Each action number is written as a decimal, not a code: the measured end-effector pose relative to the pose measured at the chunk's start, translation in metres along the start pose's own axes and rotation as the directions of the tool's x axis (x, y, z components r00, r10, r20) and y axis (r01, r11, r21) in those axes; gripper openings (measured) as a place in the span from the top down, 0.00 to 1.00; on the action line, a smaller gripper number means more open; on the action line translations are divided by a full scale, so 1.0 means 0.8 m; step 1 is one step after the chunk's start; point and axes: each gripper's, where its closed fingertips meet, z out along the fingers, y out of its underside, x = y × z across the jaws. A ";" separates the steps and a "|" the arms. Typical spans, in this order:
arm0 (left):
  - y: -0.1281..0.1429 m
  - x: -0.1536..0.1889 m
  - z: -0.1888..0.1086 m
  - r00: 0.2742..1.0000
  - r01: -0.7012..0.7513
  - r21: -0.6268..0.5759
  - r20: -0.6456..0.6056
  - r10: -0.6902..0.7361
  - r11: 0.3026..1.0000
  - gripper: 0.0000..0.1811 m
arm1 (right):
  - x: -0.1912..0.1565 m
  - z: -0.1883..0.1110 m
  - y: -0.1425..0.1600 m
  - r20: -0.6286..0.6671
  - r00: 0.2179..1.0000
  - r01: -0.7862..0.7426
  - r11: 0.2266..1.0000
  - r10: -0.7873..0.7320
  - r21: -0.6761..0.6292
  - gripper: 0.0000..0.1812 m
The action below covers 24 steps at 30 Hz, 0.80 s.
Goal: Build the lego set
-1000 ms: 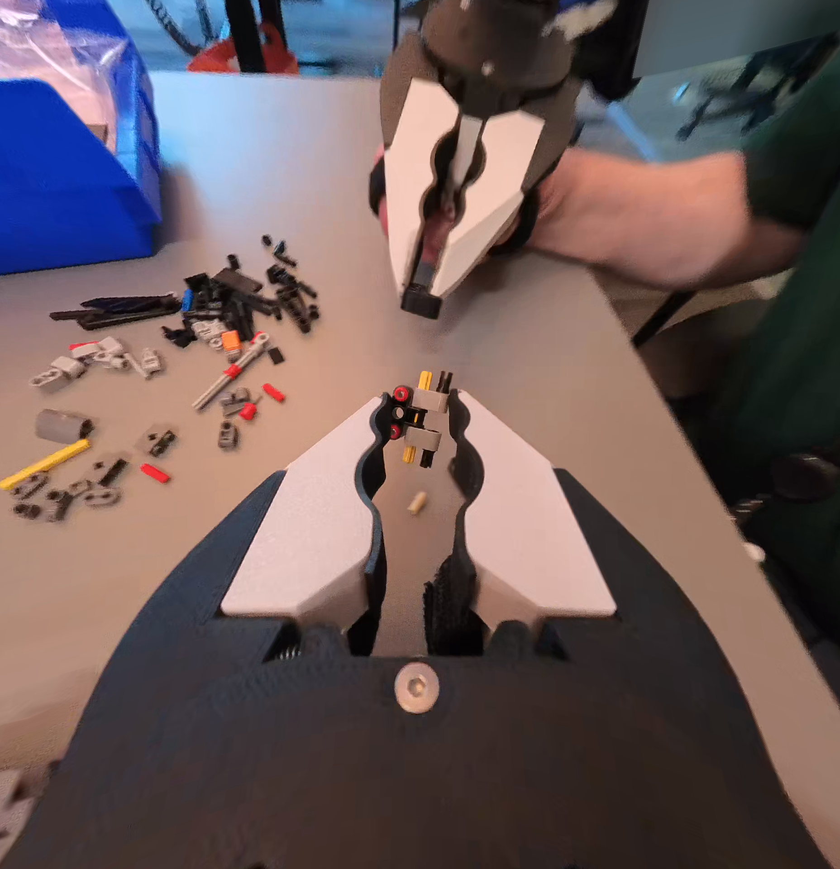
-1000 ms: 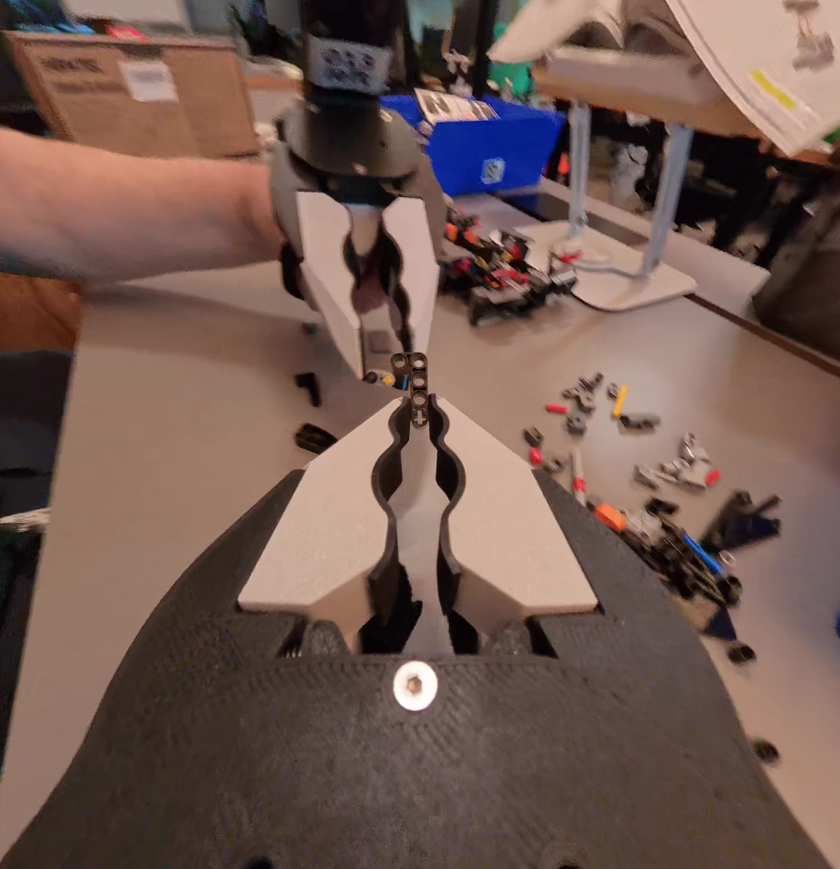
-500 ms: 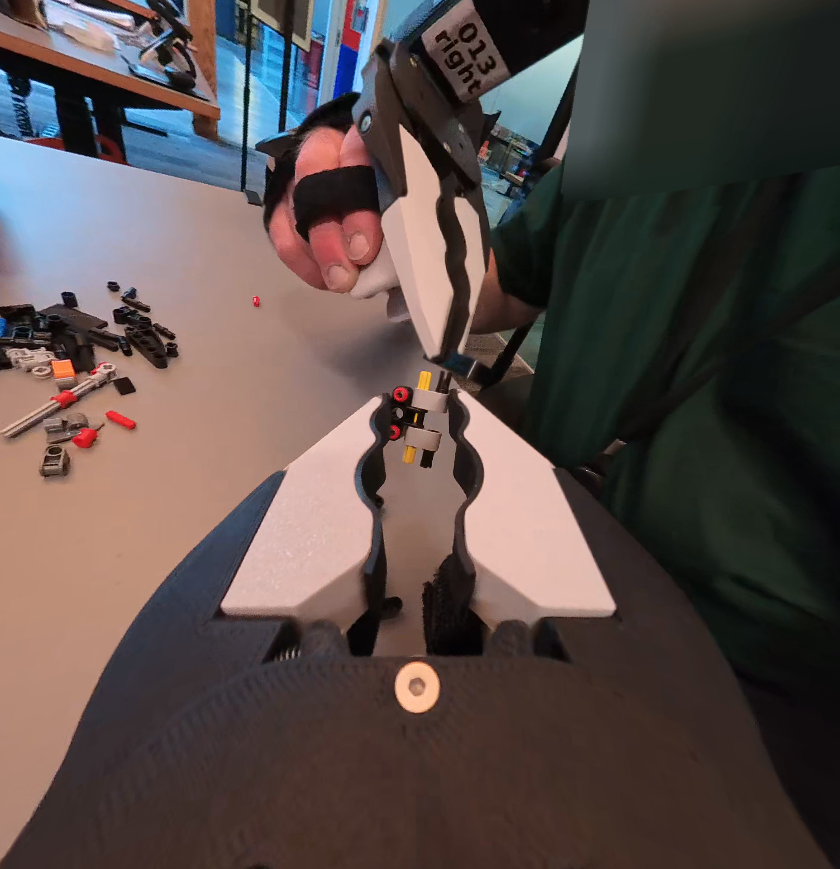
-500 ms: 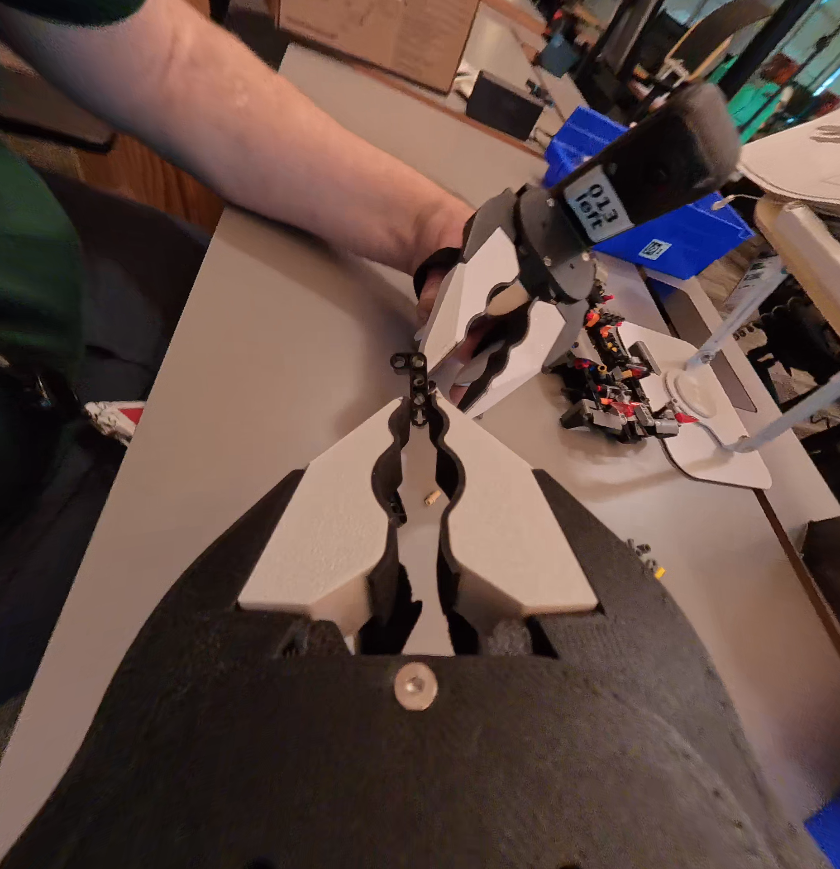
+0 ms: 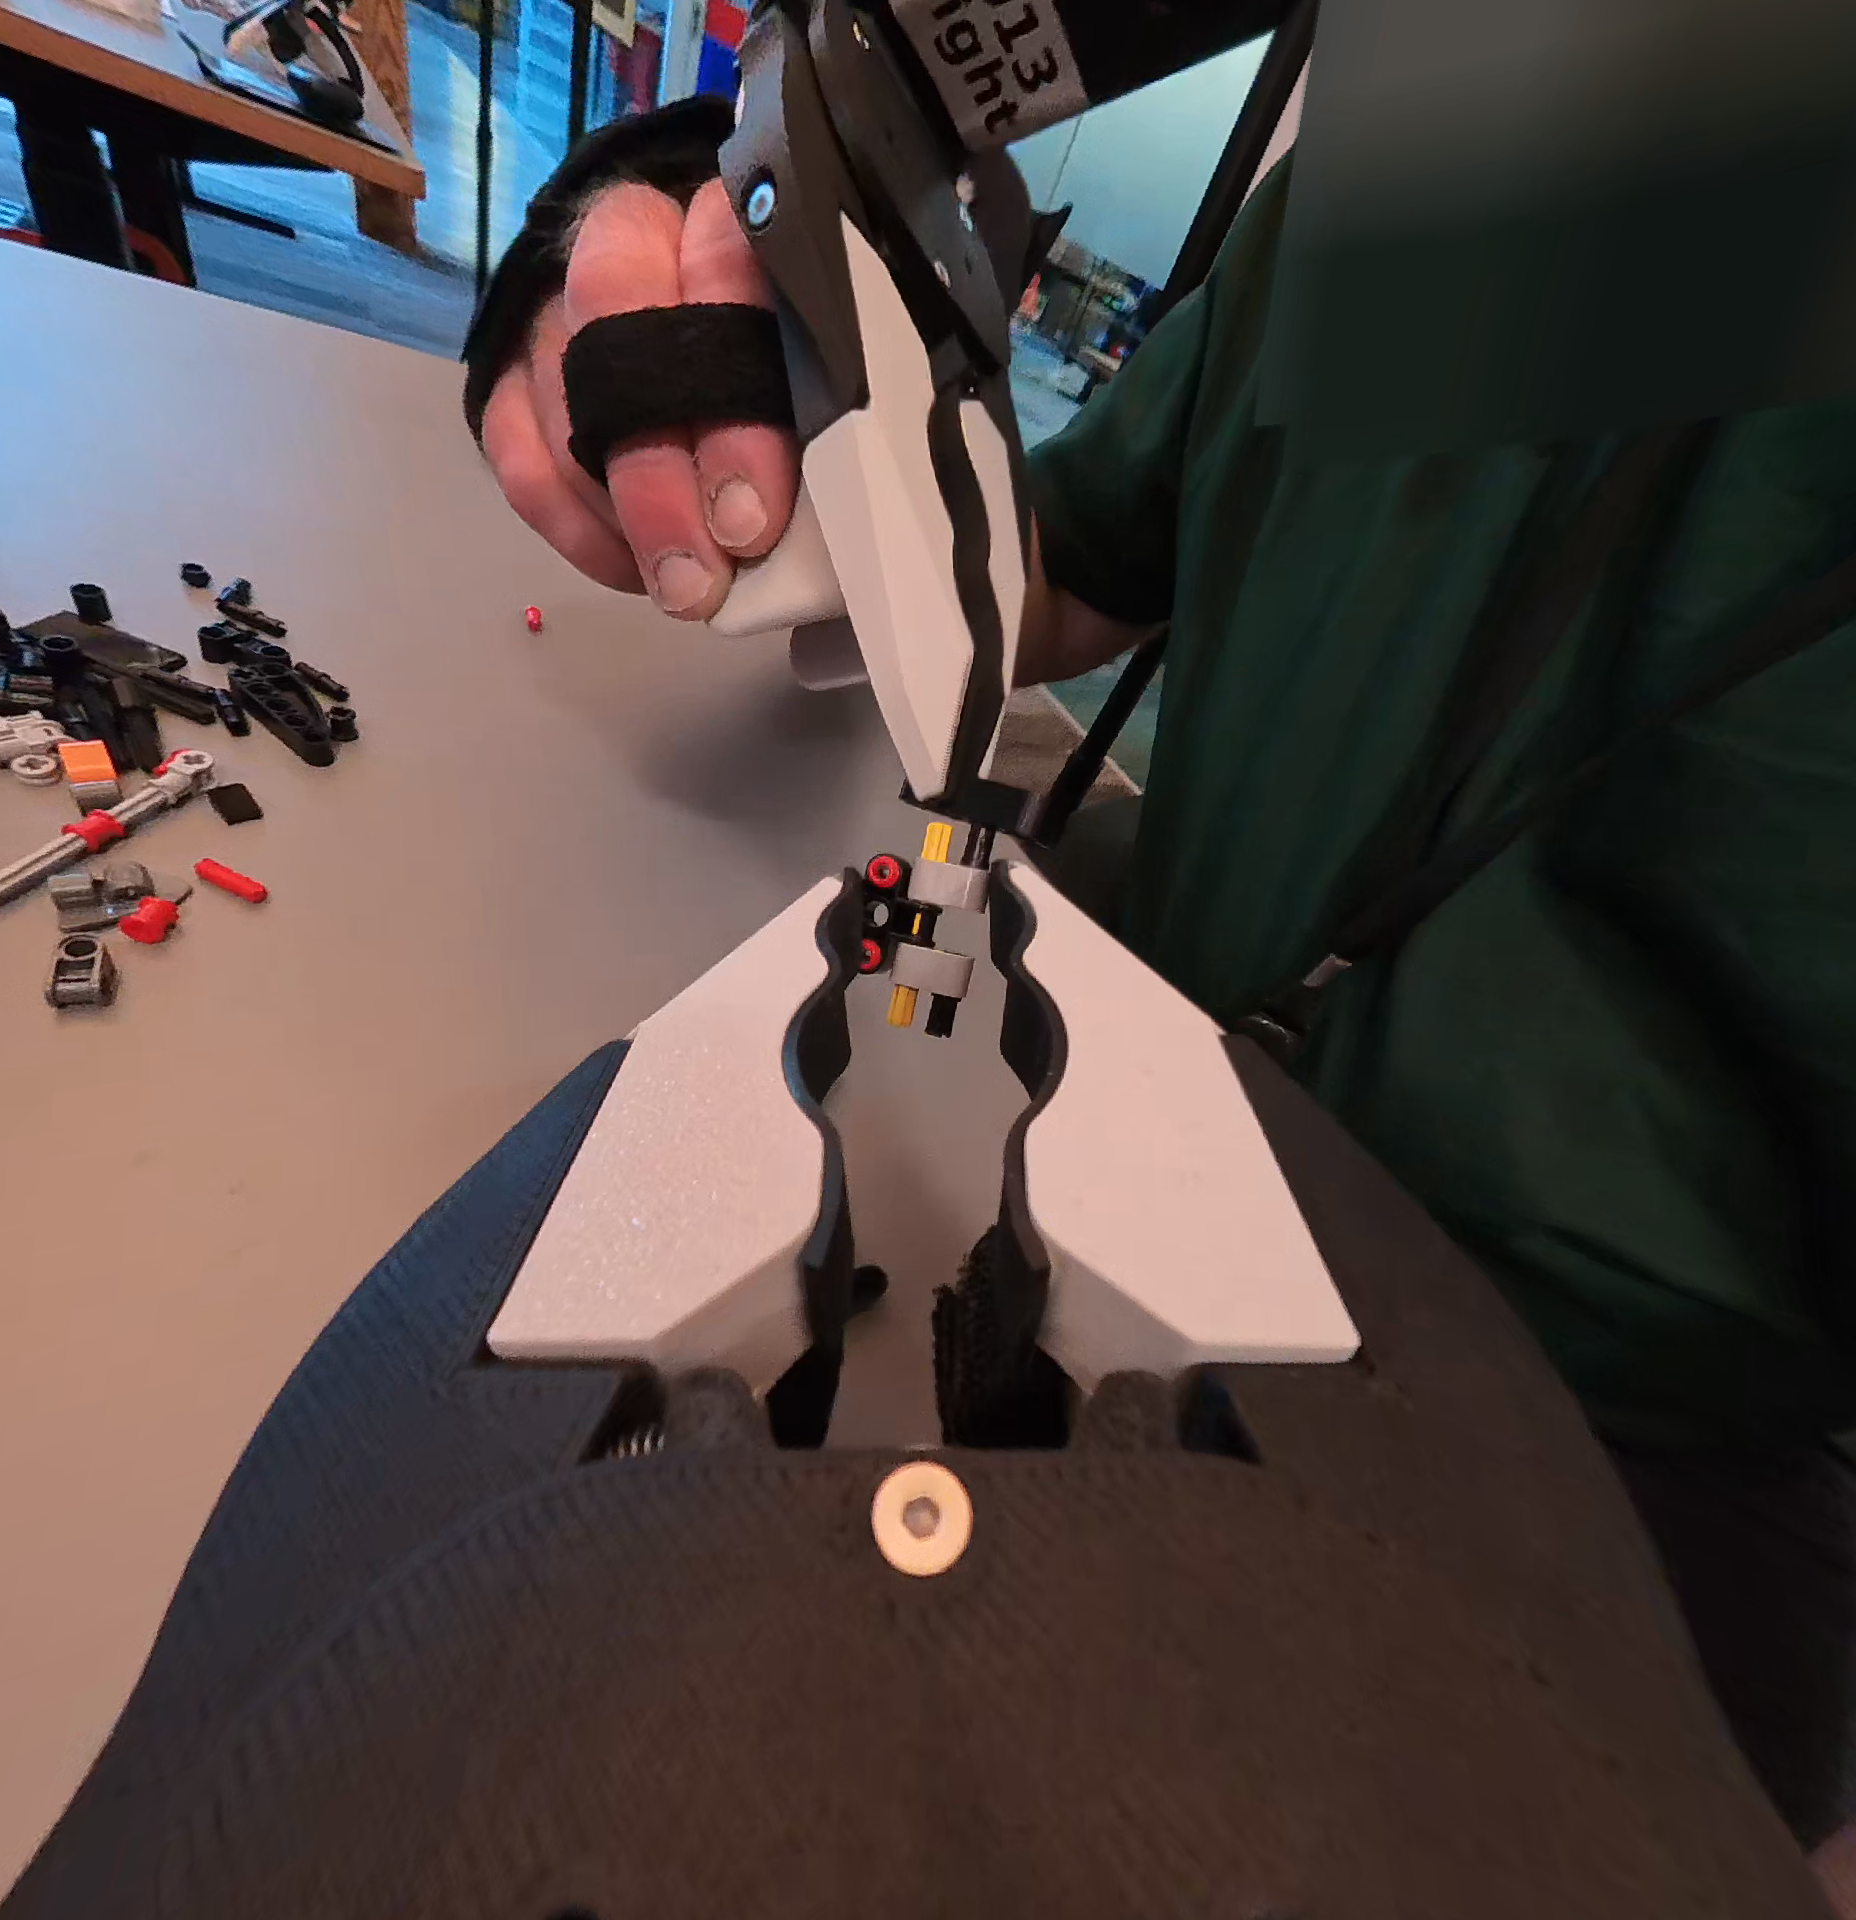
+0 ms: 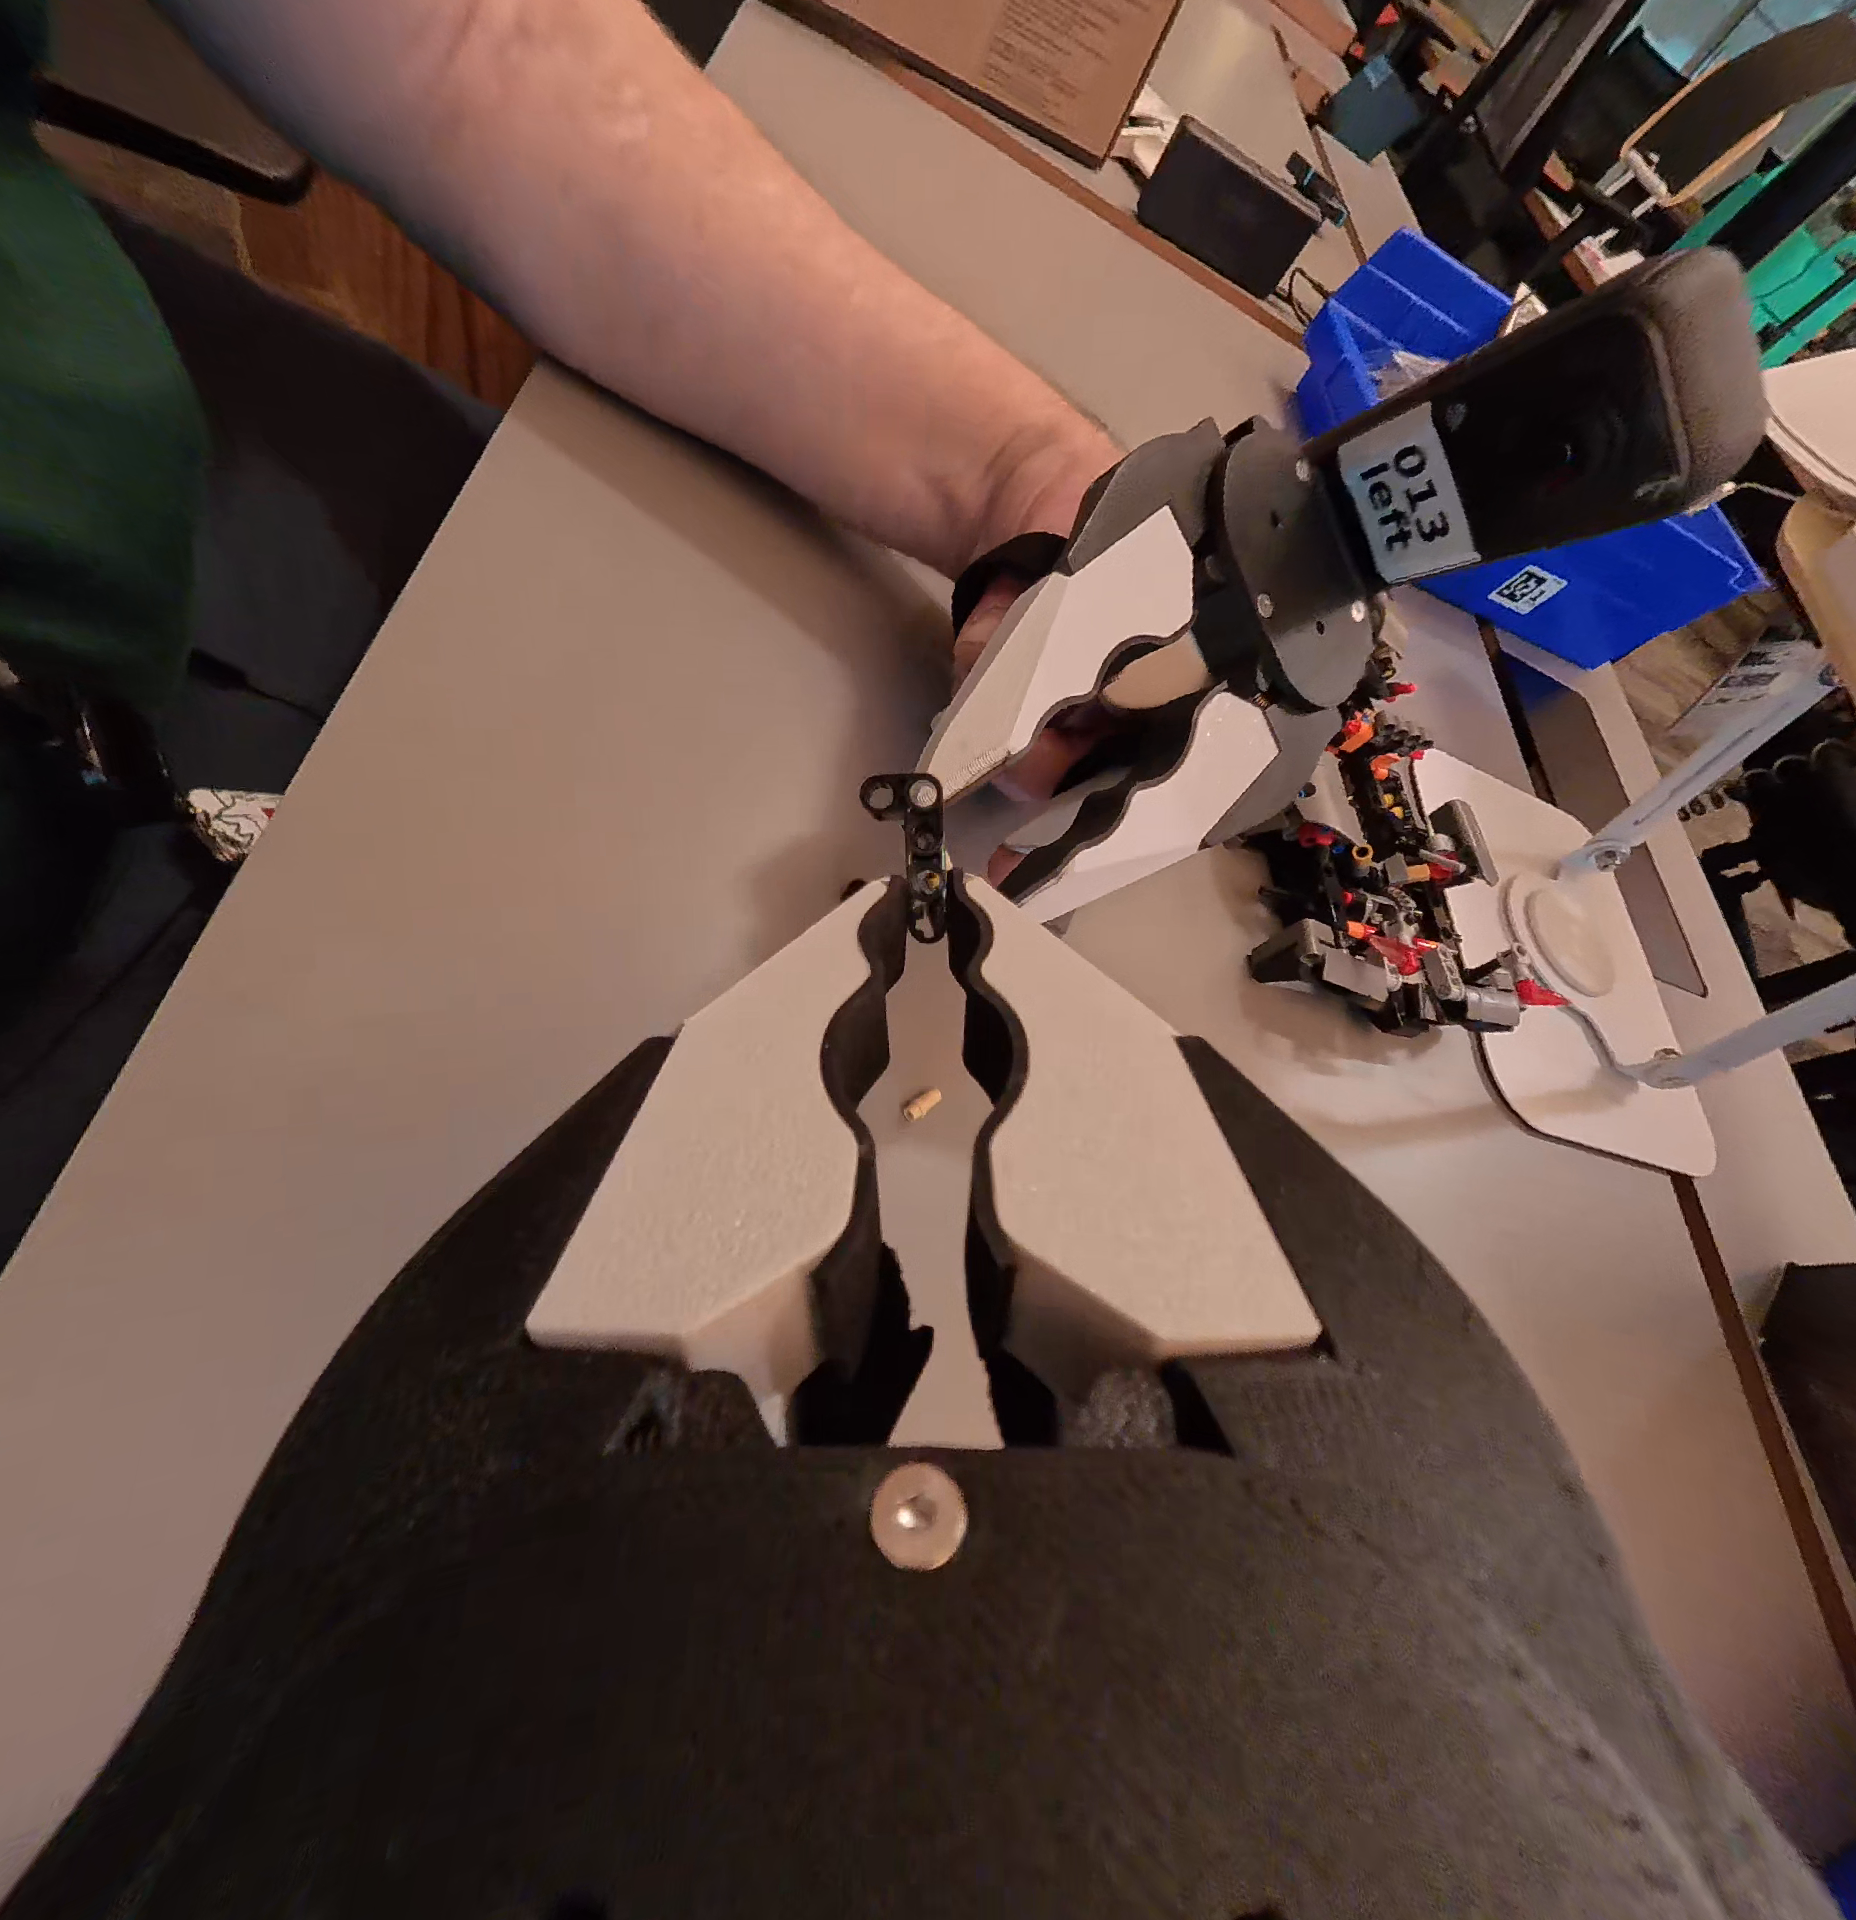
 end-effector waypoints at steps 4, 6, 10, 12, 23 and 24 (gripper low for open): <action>0.013 -0.005 0.005 1.000 0.002 -0.066 0.026 0.000 0.998 0.88 | -0.007 0.004 0.012 0.003 0.998 0.067 0.997 -0.067 -0.040 0.97; 0.020 -0.008 0.008 0.999 0.001 -0.096 0.034 0.002 0.995 0.88 | -0.010 0.008 0.019 -0.004 0.992 0.126 0.989 -0.127 -0.080 0.97; 0.032 -0.010 0.012 0.999 0.002 -0.150 0.045 0.005 0.989 0.88 | -0.018 0.013 0.028 -0.023 0.972 0.230 0.965 -0.234 -0.123 0.97; 0.037 -0.012 0.013 0.998 -0.004 -0.174 0.056 0.014 0.985 0.88 | -0.021 0.015 0.032 -0.026 0.968 0.246 0.961 -0.251 -0.128 0.97; 0.054 -0.018 0.023 0.993 -0.035 -0.289 0.098 0.067 0.957 0.88 | -0.031 0.024 0.052 -0.045 0.931 0.349 0.920 -0.362 -0.179 0.97; 0.054 -0.017 0.024 0.993 -0.038 -0.292 0.098 0.070 0.956 0.88 | -0.033 0.023 0.053 -0.047 0.927 0.357 0.915 -0.372 -0.189 0.97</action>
